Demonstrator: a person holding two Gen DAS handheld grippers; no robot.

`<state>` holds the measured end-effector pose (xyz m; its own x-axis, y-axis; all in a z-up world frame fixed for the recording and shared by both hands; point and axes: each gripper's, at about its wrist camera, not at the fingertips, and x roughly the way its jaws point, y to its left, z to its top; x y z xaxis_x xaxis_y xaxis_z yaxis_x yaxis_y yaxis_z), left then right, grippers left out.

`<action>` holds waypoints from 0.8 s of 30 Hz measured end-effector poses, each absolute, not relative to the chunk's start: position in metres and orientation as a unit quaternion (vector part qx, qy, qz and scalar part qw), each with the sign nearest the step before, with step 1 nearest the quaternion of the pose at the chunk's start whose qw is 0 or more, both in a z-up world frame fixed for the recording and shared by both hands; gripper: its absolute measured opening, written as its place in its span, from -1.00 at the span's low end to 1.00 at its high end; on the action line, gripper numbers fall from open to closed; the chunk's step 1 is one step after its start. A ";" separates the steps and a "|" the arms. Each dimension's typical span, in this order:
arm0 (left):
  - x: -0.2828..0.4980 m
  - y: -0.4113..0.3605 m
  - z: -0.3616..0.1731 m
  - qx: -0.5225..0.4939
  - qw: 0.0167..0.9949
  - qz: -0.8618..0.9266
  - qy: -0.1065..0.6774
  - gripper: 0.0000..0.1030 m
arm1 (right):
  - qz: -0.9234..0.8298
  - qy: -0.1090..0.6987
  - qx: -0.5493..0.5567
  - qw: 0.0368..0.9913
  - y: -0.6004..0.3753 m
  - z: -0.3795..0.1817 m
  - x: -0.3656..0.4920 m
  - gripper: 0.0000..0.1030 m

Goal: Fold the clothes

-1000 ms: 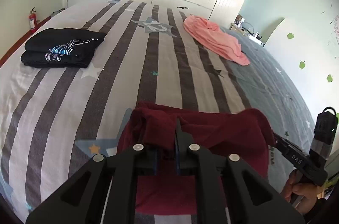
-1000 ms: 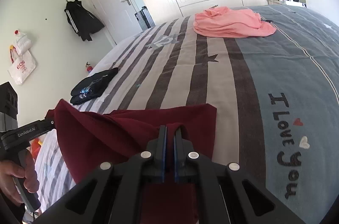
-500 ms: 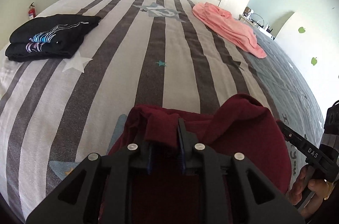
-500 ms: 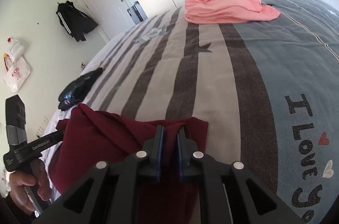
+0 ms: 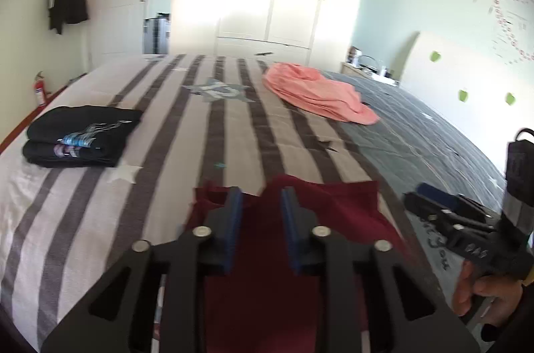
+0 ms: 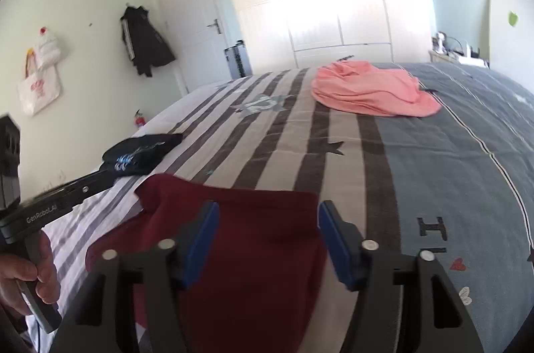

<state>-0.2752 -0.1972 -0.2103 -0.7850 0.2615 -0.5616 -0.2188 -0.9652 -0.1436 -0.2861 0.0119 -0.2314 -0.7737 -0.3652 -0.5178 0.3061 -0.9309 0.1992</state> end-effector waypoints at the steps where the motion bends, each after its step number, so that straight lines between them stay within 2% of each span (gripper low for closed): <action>1: -0.277 -0.186 -0.216 -0.310 0.129 0.942 -0.017 -0.83 | -0.940 -0.038 0.286 0.183 0.000 -0.234 -0.282 -0.17; 5: -0.302 -0.173 -0.255 -0.369 0.077 0.926 0.014 -0.84 | -0.942 0.002 0.295 0.162 -0.039 -0.256 -0.281 -0.20; 8: -0.317 -0.211 -0.292 -0.404 0.007 0.915 0.004 -0.85 | -0.935 0.013 0.333 0.121 -0.040 -0.292 -0.301 -0.24; 9: -0.320 -0.227 -0.303 -0.413 -0.010 0.911 -0.007 -0.94 | -0.935 0.005 0.338 0.109 -0.030 -0.301 -0.305 -0.26; 11: -0.318 -0.245 -0.306 -0.410 -0.018 0.912 -0.011 -0.95 | -0.935 -0.012 0.342 0.095 -0.012 -0.312 -0.309 -0.26; 13: -0.315 -0.246 -0.302 -0.403 -0.019 0.915 0.006 -0.96 | -0.938 -0.011 0.336 0.087 -0.002 -0.310 -0.308 -0.37; 16: -0.313 -0.253 -0.292 -0.391 -0.057 0.918 0.010 -0.96 | -0.940 -0.011 0.335 0.057 0.017 -0.306 -0.307 -0.37; 19: -0.305 -0.265 -0.273 -0.359 -0.034 0.932 -0.038 -0.96 | -0.941 -0.025 0.336 0.034 0.037 -0.302 -0.307 -0.32; 24: -0.312 -0.230 -0.253 -0.345 0.067 0.936 -0.035 -0.96 | -0.955 -0.016 0.288 0.071 0.031 -0.274 -0.297 -0.32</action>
